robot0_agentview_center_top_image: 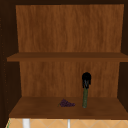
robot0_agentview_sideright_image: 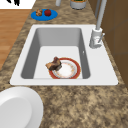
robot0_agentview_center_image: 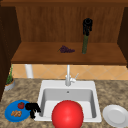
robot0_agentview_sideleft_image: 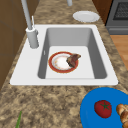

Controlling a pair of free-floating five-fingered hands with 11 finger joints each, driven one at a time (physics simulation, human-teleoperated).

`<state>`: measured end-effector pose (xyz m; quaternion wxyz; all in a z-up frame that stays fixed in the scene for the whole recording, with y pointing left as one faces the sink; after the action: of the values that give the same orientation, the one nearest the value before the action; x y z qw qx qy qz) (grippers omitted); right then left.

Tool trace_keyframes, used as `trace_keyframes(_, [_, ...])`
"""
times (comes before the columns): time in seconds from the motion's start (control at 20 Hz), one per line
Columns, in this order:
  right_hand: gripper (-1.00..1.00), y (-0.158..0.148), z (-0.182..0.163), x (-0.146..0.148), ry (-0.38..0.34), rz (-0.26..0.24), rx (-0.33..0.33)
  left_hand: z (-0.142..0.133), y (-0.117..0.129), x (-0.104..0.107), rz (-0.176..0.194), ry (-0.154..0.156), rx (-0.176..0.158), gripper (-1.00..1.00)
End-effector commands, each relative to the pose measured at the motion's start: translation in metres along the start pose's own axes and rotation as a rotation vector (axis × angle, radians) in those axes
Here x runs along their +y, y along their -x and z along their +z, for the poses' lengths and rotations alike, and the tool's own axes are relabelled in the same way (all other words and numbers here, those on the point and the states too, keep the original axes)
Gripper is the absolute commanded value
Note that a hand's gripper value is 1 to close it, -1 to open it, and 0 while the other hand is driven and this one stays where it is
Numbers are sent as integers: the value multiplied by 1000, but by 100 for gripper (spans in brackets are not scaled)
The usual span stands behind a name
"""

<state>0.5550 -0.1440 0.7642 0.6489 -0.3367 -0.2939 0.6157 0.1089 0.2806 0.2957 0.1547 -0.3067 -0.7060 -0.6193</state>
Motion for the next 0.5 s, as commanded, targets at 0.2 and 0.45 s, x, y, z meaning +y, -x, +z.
trace_keyframes(0.2, [100, -8, -15, -24, 18, 73, 7, 0, 0, 0, 0, 0, 0, 0])
trace_keyframes(0.45, [100, -20, 2, -21, 97, 105, 63, 0, 0, 0, 0, 0, 0, 0])
